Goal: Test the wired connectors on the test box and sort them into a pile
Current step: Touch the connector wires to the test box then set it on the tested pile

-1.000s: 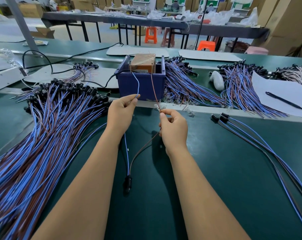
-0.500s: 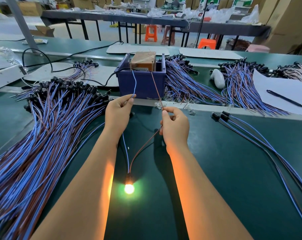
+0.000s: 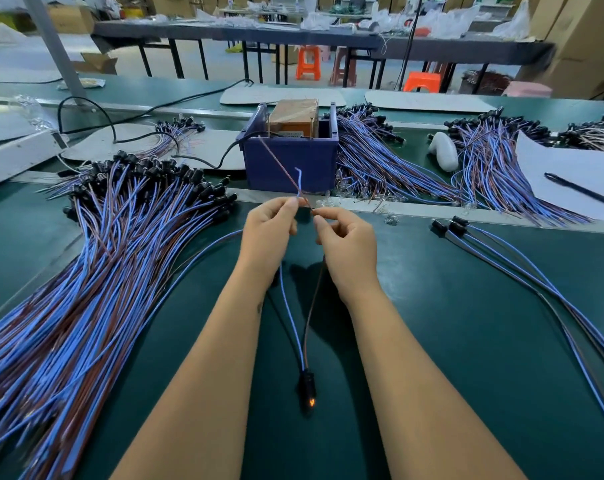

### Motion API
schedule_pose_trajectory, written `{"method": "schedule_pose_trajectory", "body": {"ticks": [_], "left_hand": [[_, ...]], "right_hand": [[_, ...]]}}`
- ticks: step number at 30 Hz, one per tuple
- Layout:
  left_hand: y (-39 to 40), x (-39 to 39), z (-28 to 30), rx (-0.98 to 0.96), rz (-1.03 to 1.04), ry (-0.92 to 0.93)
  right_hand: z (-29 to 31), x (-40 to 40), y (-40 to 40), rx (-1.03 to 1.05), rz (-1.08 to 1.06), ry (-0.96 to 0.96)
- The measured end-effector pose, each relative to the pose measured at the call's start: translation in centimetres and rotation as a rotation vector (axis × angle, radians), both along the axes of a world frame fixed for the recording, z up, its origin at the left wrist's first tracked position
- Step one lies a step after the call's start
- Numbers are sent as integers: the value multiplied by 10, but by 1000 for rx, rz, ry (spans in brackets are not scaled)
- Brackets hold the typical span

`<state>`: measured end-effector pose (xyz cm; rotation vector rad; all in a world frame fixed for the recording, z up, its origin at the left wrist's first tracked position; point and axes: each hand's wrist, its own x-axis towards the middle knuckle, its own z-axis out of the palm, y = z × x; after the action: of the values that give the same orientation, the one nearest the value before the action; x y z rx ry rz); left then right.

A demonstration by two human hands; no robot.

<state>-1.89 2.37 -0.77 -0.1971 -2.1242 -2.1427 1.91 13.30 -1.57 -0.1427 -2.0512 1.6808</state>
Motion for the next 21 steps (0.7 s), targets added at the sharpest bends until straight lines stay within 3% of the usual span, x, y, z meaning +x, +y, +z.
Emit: {"method": "schedule_pose_trajectory", "body": {"ticks": [7, 13, 15, 18, 21], "left_hand": [[3, 17, 0, 56, -48, -63], [-8, 11, 6, 517, -15, -180], [-11, 10, 6, 566, 15, -181], [-11, 9, 4, 576, 67, -144], [-8, 9, 3, 578, 100, -115]], "right_hand": [[2, 6, 1, -92, 202, -23], [0, 9, 3, 132, 264, -93], [0, 10, 2, 156, 349, -89], [5, 12, 5, -91, 417, -9], [7, 12, 12, -349, 332, 38]]}}
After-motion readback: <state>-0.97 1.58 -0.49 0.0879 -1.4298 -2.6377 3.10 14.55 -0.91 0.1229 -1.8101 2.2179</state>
